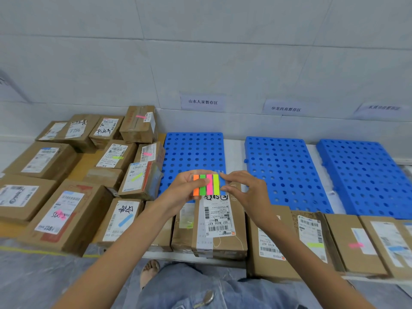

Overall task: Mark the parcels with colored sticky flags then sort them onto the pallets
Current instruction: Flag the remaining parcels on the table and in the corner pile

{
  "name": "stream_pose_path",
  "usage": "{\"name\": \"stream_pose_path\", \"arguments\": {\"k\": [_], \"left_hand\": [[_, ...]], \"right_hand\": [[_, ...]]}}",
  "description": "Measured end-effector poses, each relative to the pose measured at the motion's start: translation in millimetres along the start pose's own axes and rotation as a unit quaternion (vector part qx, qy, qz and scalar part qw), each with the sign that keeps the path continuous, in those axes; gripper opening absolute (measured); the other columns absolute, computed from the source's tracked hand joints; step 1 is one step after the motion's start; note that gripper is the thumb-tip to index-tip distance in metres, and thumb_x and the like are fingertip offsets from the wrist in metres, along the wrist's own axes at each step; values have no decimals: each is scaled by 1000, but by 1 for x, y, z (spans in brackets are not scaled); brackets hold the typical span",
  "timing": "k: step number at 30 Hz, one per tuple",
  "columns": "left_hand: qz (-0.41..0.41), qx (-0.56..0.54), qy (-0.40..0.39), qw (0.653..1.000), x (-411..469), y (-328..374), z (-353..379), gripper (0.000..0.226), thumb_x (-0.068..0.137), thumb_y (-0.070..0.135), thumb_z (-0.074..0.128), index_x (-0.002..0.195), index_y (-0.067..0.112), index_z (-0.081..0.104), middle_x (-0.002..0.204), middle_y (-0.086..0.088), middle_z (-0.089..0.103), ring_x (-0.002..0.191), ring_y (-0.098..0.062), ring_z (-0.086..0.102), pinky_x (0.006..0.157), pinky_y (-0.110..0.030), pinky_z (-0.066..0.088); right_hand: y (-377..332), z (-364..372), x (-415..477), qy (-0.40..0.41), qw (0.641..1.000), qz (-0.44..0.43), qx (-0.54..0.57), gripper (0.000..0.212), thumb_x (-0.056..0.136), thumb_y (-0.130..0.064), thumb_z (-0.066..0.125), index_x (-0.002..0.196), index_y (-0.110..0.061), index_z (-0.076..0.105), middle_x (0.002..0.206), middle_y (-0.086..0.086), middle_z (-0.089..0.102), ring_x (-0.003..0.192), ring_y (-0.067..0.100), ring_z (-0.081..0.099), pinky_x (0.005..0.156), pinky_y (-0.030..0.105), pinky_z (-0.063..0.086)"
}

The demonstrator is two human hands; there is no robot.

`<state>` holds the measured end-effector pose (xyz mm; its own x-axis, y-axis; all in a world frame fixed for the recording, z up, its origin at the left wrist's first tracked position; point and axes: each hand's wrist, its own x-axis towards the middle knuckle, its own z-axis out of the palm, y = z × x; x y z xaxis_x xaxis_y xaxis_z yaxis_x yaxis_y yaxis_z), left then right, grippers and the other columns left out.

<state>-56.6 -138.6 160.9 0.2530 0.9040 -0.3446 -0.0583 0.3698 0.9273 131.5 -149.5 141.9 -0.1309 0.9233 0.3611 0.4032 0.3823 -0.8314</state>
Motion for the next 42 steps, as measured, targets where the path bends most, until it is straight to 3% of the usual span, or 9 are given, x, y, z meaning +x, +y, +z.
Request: {"name": "stream_pose_path", "arguments": {"k": [8,11,15,17,24,28,31,39,42], "left_hand": [[2,30,-6,1000,-2,-1,1,17,89,11,61,102,18,70,80,-5,68,64,-13,56,49,-18,43],[2,27,-7,1000,-1,-4,0,18,89,13,62,99,23,72,93,-15,68,83,-31,53,68,-34,48],[-2,19,3,1000,-1,-6,0,17,88,11,63,96,23,73,93,-13,70,88,-30,57,90,-50,42],[-2,21,0,1000,-2,-7,0,17,88,12,63,98,23,72,93,-11,71,86,-25,60,87,-47,44],[-8,2,-2,1000,-6,-7,-1,19,90,10,59,105,17,68,77,0,68,59,-4,57,47,-14,41],[-10,2,4,1000,-5,-9,-3,19,90,12,59,107,18,67,78,1,68,63,-5,58,51,-16,41],[-8,-7,13,1000,-4,-7,-4,18,90,13,60,105,21,68,79,0,69,67,-8,60,56,-19,43],[2,3,25,1000,-3,-1,-4,19,90,14,60,106,20,68,80,-3,69,61,-5,59,48,-17,42],[3,4,31,1000,-3,-1,-3,19,90,14,60,106,20,68,81,-3,69,62,-6,58,48,-17,43]], "right_hand": [[-3,0,-3,9,999,26,15,27,70,-10,78,97,-13,74,81,-2,68,82,4,62,82,8,43],[-4,1,-5,11,999,33,14,26,71,-10,78,96,-12,74,80,-1,67,81,3,62,81,6,42],[-4,3,-7,14,999,39,17,25,71,-10,77,95,-11,74,80,-2,67,79,1,62,80,6,43],[-4,4,-8,14,999,40,18,24,71,-9,77,95,-11,74,79,-2,67,78,0,62,80,6,43],[-3,8,-10,21,999,41,28,16,73,-8,76,88,-13,75,84,3,70,80,6,64,79,10,45],[-4,9,-10,12,998,51,39,16,74,-11,76,89,-14,74,85,0,70,80,6,64,80,14,47],[-7,2,-5,-72,989,101,85,21,79,-14,73,100,-18,70,79,-7,69,81,9,66,82,18,49],[-17,-4,4,-109,956,181,203,16,85,-12,66,99,-17,69,81,15,69,86,28,67,88,36,54],[-17,-4,7,-121,959,171,192,18,81,-10,70,97,-18,69,79,18,65,81,27,66,83,32,53]]}}
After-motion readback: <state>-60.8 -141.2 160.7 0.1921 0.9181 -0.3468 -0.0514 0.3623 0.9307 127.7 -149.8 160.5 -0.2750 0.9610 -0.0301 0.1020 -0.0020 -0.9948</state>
